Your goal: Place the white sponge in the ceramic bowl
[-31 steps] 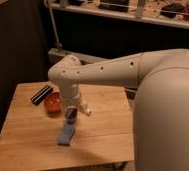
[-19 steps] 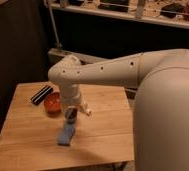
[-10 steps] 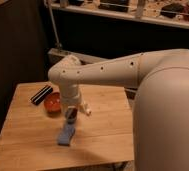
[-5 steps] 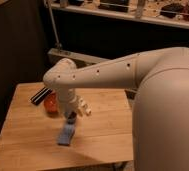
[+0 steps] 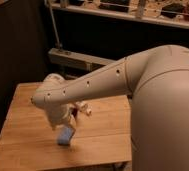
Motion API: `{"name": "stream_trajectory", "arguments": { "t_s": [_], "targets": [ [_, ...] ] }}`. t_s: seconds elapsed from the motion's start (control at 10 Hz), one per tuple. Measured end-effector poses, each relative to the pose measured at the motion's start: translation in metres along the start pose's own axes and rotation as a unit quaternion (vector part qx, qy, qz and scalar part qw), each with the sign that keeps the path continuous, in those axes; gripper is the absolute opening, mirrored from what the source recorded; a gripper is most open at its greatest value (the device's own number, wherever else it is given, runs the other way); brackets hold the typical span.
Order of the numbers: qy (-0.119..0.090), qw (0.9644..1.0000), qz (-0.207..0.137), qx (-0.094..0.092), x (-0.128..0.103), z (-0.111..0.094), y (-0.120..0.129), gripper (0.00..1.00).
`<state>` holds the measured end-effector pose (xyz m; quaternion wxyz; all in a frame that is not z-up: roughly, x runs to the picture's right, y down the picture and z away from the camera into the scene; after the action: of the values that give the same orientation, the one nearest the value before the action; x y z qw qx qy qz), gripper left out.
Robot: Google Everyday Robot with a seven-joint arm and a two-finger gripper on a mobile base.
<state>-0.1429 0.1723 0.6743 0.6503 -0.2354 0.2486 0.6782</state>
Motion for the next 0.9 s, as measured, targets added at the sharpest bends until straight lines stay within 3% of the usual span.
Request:
{"name": "stream_trajectory", "arguments": {
  "t_s": [0.7, 0.9],
  "targets": [
    [0.001, 1.0, -0.001, 0.0, 0.001, 0.0, 0.002, 0.65],
    [-0.006, 0.9997, -0.022, -0.013, -0.006, 0.023, 0.01, 0.65]
  ]
}}
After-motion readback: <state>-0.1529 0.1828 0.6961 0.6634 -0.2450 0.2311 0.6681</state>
